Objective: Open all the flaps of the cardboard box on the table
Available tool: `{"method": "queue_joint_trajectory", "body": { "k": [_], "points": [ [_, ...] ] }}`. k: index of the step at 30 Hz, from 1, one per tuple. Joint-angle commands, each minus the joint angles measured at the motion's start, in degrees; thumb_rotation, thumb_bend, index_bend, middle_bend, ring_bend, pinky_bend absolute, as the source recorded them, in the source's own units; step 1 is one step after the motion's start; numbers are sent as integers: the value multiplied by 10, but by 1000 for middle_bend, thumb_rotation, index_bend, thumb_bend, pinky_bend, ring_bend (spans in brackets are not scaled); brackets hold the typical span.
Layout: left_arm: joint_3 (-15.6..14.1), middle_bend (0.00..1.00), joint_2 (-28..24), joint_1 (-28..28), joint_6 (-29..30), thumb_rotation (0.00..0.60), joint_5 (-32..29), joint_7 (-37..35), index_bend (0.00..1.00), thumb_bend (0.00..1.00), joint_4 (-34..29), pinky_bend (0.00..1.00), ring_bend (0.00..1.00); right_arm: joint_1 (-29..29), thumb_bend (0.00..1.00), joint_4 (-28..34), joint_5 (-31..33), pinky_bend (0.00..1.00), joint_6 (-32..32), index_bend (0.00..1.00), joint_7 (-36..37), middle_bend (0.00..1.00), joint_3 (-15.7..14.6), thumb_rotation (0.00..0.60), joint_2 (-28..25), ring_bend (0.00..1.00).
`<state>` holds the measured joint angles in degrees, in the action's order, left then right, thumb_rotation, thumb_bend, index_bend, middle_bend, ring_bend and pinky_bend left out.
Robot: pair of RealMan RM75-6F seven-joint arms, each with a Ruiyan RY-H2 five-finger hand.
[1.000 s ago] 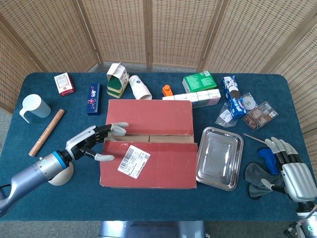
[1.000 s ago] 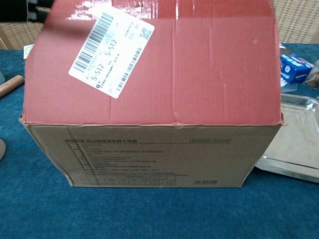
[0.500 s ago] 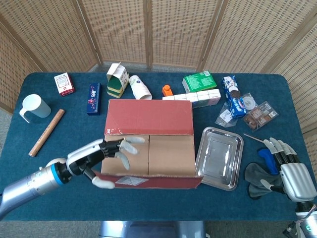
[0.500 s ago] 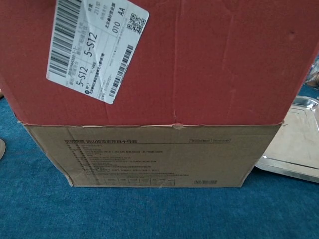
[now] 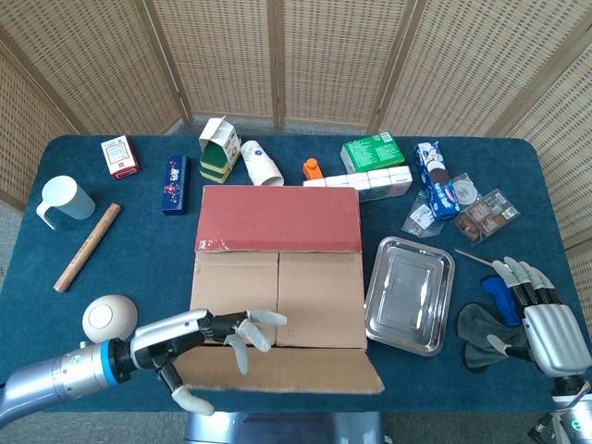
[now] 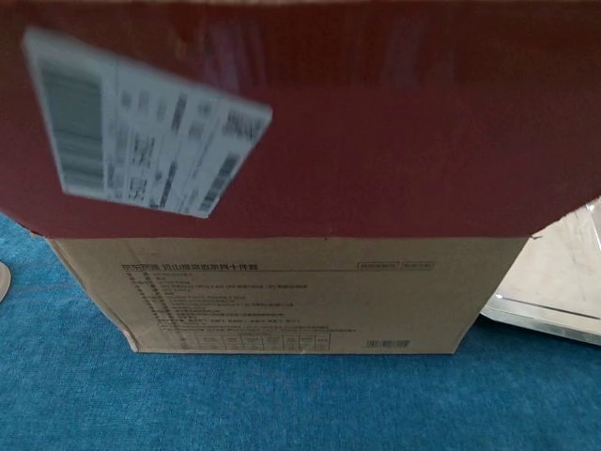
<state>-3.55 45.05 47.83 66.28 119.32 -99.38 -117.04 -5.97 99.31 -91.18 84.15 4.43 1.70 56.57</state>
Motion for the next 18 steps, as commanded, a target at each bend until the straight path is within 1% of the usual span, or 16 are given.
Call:
{"method": "queue_joint_trajectory", "body": {
  "k": [1,2,4,9,18],
  "points": [
    [-16,86,6,7,11,600,15,-18,248,389,6,435,193,0,0,-1,0,114,0,0,0,0,0,600,0,0],
    [-20,84,8,8,14,600,20,-21,247,389,8,461,193,0,0,-1,0,114,0,0,0,0,0,600,0,0],
    [-32,81,10,11,24,600,33,-25,246,389,15,483,194,0,0,-1,0,114,0,0,-1,0,0,600,0,0],
    [-55,85,12,11,35,600,47,-13,249,389,27,470,193,0,0,0,1,113,-1,0,-3,0,0,600,1,0],
    [-67,87,11,-4,34,600,-7,56,258,390,52,432,194,-1,0,0,0,113,-3,0,-7,0,-1,600,2,0]
  ]
}}
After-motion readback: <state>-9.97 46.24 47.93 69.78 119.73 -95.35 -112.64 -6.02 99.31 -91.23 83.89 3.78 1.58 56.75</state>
